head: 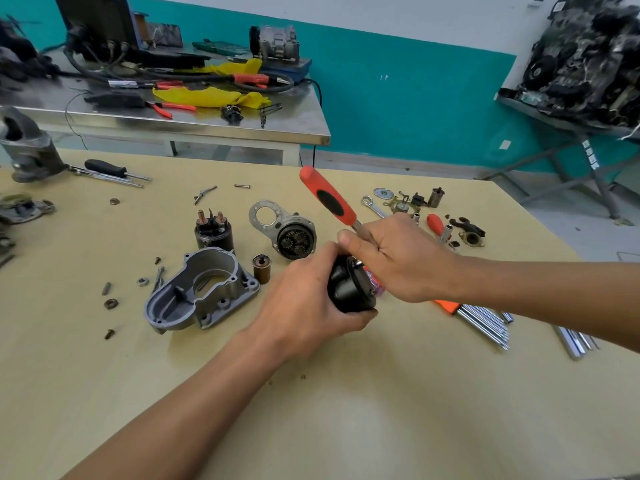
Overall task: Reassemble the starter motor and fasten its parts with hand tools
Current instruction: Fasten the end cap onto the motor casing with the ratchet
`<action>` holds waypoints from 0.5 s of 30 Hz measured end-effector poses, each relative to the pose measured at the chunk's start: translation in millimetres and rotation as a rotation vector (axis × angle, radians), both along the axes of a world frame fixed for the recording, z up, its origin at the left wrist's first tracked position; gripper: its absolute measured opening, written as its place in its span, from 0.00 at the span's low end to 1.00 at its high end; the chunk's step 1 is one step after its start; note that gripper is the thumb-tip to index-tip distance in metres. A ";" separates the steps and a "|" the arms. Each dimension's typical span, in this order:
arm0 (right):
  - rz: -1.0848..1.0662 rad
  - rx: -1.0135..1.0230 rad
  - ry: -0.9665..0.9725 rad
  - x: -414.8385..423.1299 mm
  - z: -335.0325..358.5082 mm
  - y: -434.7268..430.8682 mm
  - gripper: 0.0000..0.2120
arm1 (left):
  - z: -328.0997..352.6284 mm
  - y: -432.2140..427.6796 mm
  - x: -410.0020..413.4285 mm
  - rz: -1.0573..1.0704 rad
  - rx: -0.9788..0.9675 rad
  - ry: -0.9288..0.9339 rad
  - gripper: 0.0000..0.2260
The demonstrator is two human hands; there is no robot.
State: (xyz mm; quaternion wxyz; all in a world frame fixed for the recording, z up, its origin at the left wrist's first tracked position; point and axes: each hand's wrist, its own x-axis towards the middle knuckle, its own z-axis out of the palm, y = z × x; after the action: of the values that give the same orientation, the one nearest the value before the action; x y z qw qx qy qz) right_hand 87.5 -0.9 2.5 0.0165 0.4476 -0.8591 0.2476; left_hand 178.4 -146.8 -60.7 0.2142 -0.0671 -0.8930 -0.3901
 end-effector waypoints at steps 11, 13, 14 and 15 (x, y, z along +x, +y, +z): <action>0.535 0.008 0.725 -32.0 -2.3 19.8 0.20 | 4.4 8.6 -8.0 -0.087 -0.104 -0.068 0.19; 0.523 -0.079 0.737 -33.0 -9.6 20.2 0.19 | 4.7 10.1 -9.0 -0.073 -0.124 -0.027 0.17; 0.508 -0.112 0.734 -32.3 -12.3 19.7 0.18 | 4.7 9.7 -9.1 -0.068 -0.112 -0.018 0.16; 0.485 -0.143 0.725 -31.5 -14.4 18.8 0.18 | 4.7 8.3 -9.2 -0.070 -0.086 -0.022 0.16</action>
State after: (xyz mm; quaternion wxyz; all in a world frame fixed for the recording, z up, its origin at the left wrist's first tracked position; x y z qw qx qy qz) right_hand 56.0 17.9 -11.9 0.2891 0.6921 -0.6485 0.1303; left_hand 169.1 -138.5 -56.1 0.1875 -0.1030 -0.9085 -0.3590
